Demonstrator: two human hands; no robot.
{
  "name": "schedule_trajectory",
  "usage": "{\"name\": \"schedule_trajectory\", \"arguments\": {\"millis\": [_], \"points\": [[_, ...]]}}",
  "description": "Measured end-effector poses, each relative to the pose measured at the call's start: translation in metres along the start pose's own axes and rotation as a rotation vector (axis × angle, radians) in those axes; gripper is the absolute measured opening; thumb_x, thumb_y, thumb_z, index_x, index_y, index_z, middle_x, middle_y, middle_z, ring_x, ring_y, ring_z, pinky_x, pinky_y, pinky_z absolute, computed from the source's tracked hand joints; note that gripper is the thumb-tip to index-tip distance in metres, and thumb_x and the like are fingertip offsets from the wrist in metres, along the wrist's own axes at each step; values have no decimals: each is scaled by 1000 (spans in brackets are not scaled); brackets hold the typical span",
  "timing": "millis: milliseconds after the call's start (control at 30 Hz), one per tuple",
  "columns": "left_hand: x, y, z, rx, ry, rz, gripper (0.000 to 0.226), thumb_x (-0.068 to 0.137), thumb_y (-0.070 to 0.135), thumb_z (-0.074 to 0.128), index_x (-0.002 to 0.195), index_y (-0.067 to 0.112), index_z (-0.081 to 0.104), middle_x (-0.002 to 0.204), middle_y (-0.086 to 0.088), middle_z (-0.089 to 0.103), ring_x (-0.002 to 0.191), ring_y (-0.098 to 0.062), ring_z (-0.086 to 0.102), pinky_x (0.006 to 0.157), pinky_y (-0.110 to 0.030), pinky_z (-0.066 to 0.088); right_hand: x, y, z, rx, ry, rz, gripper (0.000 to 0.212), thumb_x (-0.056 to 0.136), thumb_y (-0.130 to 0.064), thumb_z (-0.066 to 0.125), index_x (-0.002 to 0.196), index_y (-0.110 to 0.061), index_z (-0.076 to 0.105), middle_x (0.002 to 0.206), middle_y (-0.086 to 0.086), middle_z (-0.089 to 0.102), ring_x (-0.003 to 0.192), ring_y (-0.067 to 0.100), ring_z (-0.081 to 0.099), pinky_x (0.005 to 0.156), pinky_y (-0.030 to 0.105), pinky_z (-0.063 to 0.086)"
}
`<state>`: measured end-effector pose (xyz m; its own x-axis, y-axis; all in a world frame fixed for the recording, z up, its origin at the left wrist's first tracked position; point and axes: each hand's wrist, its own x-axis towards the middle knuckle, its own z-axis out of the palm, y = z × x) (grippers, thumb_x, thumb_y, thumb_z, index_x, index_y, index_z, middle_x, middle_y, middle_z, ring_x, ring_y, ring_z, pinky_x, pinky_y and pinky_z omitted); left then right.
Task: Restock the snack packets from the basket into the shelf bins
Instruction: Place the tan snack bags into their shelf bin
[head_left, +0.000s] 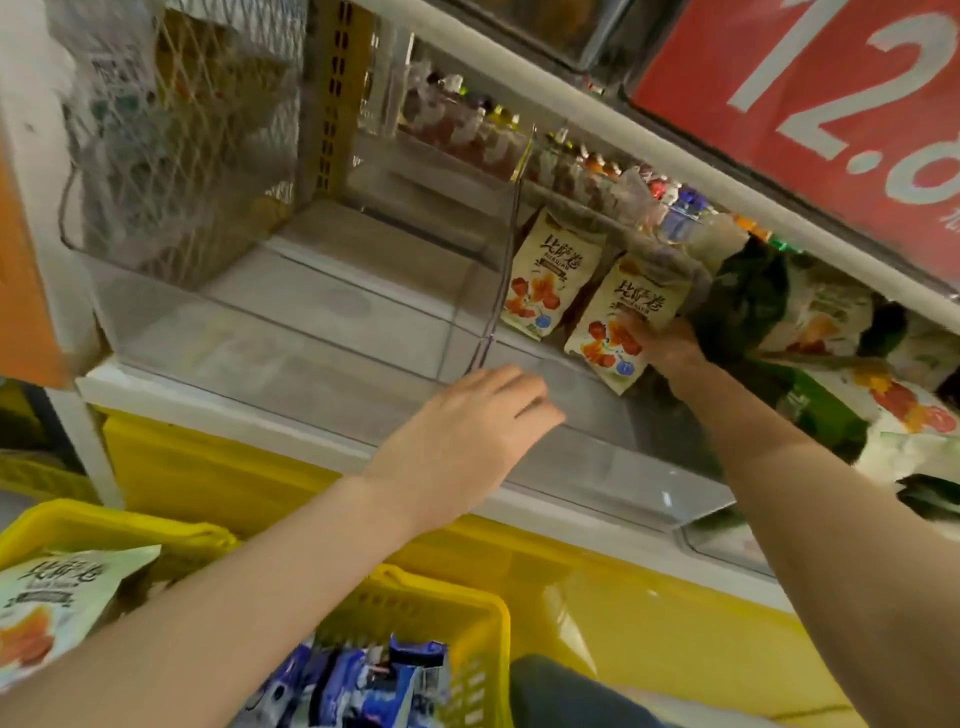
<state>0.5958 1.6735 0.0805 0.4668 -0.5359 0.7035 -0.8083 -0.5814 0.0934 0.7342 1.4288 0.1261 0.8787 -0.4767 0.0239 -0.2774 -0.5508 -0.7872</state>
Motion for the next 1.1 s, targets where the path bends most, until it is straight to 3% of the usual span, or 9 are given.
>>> {"name": "schedule_trajectory", "arguments": {"millis": [67, 167, 267, 367, 533, 633, 833, 967, 1100], "points": [[-3, -6, -1, 43, 92, -10, 38, 78, -1, 63, 114, 9, 58, 109, -11, 62, 103, -24, 57, 91, -35, 48, 4, 0, 0, -122, 12, -16, 50, 87, -36, 61, 129, -12, 47, 134, 11, 54, 118, 28, 54, 93, 32, 44], [-12, -13, -6, 106, 209, -152, 38, 83, 6, 60, 118, 8, 46, 113, -16, 58, 106, -23, 47, 94, -33, 37, 3, -2, -1, -380, 132, -182, 62, 87, -37, 62, 138, -11, 36, 141, 11, 45, 126, 28, 46, 104, 35, 37], [-22, -19, -16, 168, 173, -297, 31, 91, 22, 52, 117, 6, 48, 111, -14, 58, 103, -23, 49, 89, -31, 36, -8, -4, -6, -746, 340, -422, 77, 87, -24, 64, 146, -5, 18, 149, 17, 28, 137, 32, 29, 114, 39, 25], [-28, -23, -26, 284, 28, -313, 33, 94, 32, 39, 99, 10, 64, 90, -5, 66, 84, -23, 59, 76, -35, 43, -12, -6, -7, -818, 212, -536, 90, 82, -29, 69, 148, -7, 11, 154, 16, 17, 142, 32, 19, 116, 41, 22], [-28, -22, -36, 284, -33, -296, 36, 94, 30, 36, 91, 13, 67, 82, -2, 67, 76, -22, 59, 71, -36, 45, -2, -5, -8, -827, -51, -421, 104, 73, -34, 78, 147, -14, 8, 152, 11, 19, 137, 30, 27, 107, 42, 36], [-28, -24, -32, 277, -1, -280, 27, 94, 28, 45, 89, 13, 67, 81, -2, 66, 74, -22, 59, 69, -34, 44, 5, -2, -4, -897, -3, -470, 108, 69, -31, 81, 147, -16, 8, 152, 10, 19, 137, 31, 26, 106, 45, 38], [-28, -29, -21, 311, 11, -274, 24, 95, 28, 44, 91, 15, 64, 80, -2, 64, 74, -22, 56, 71, -32, 30, 14, -3, 1, -988, 91, -529, 105, 67, -31, 82, 146, -16, 15, 151, 11, 23, 139, 32, 24, 108, 46, 32], [-28, -28, -24, 306, -60, -277, 23, 95, 27, 44, 91, 15, 64, 81, -1, 64, 74, -21, 57, 71, -33, 36, 0, -8, -3, -952, 57, -520, 95, 74, -30, 77, 146, -13, 17, 151, 11, 24, 137, 31, 27, 109, 42, 31], [-24, -17, -39, 218, -155, -338, 25, 93, 26, 45, 106, 15, 63, 98, -2, 67, 89, -21, 60, 79, -35, 46, -50, -21, -3, -839, 15, -585, 51, 88, -39, 59, 128, -10, 44, 127, 16, 52, 99, 25, 54, 84, 37, 47]]}}
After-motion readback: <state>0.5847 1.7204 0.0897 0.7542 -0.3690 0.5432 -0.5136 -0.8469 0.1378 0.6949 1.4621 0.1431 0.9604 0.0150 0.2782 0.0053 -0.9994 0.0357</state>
